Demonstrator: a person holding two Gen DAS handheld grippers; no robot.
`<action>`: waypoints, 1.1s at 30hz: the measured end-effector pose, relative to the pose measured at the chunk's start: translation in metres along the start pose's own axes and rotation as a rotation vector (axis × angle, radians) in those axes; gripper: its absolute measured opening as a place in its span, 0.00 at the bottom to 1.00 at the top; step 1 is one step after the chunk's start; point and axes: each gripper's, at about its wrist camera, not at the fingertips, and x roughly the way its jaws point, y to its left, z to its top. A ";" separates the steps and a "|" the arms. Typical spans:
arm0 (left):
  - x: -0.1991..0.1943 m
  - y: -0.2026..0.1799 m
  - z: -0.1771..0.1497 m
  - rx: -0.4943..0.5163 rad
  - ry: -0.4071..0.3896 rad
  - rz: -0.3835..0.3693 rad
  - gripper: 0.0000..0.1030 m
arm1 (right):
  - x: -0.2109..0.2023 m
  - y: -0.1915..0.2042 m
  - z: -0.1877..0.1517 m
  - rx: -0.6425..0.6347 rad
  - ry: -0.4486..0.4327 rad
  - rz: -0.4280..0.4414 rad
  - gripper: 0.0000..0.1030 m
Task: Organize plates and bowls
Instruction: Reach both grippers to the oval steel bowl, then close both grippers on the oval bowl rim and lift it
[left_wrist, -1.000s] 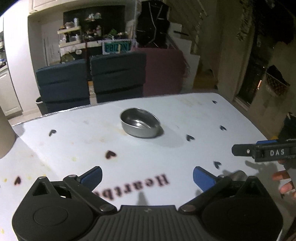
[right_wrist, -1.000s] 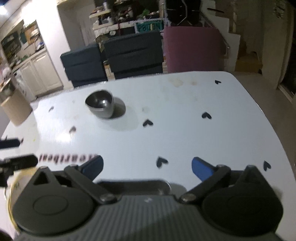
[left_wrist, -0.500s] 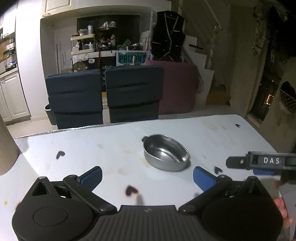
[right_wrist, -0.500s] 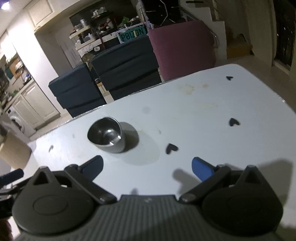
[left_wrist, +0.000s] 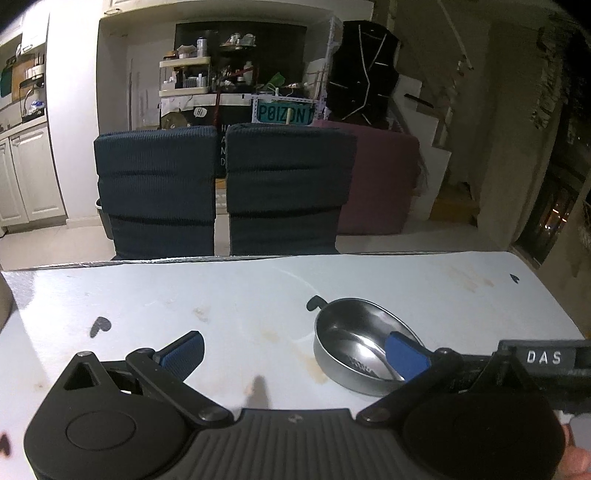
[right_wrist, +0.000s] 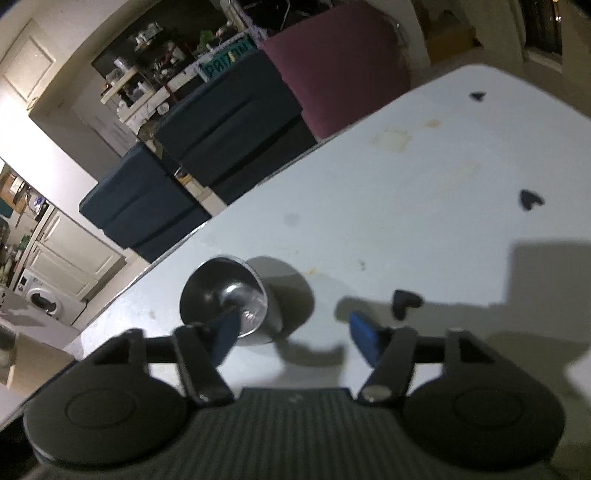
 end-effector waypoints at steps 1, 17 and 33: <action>0.003 0.001 0.000 -0.008 0.002 0.000 1.00 | 0.003 0.001 0.000 -0.001 0.008 0.000 0.62; 0.018 0.012 -0.004 -0.064 -0.011 0.006 0.97 | 0.032 0.009 0.000 0.013 0.022 -0.002 0.49; 0.030 0.013 -0.009 -0.057 0.056 -0.053 0.70 | 0.033 0.018 0.002 -0.161 0.035 0.000 0.10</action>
